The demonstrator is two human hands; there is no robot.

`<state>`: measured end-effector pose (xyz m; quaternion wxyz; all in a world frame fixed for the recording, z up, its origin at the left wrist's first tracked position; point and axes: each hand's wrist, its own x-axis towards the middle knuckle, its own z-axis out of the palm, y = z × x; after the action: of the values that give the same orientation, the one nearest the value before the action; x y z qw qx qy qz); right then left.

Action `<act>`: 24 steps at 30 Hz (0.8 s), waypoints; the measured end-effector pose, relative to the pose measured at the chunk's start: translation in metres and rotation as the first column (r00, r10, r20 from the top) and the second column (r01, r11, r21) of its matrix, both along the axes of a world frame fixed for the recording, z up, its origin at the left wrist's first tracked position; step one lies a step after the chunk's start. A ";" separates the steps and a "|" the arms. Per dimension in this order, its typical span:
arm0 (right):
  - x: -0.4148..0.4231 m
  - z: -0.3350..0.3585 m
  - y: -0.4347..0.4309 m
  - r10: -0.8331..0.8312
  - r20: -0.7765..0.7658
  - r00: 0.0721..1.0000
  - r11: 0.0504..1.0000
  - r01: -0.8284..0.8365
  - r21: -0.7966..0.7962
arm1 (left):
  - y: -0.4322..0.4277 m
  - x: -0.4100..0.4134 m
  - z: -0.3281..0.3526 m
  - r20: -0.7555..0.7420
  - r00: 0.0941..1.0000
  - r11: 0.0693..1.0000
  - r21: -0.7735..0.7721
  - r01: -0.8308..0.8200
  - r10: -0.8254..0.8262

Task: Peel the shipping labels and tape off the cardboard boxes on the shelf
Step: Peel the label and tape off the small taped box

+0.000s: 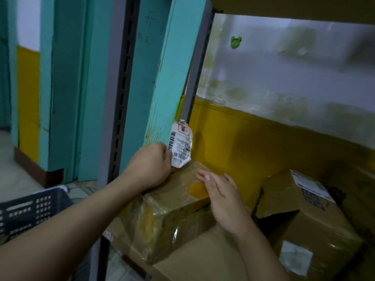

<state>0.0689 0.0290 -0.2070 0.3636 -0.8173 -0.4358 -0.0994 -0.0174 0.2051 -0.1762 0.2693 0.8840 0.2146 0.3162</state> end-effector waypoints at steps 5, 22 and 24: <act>-0.007 0.006 -0.001 -0.026 -0.067 0.997 1.000 0.027 0.016 | -0.004 -0.003 0.004 -0.012 0.998 0.991 0.122 -0.057 0.059; -0.058 0.018 -0.023 0.046 0.230 0.972 0.968 0.013 -0.249 | -0.008 -0.006 0.004 -0.009 0.999 0.980 0.194 -0.029 0.032; -0.056 0.018 -0.023 0.060 0.195 0.979 0.971 -0.011 -0.241 | -0.008 -0.006 0.003 -0.010 1.000 0.982 0.190 -0.019 0.021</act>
<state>0.0128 0.0056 -0.1892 0.2189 -0.8329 -0.4936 -0.1216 -0.0239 0.1968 -0.1728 0.1795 0.9052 0.1940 0.3327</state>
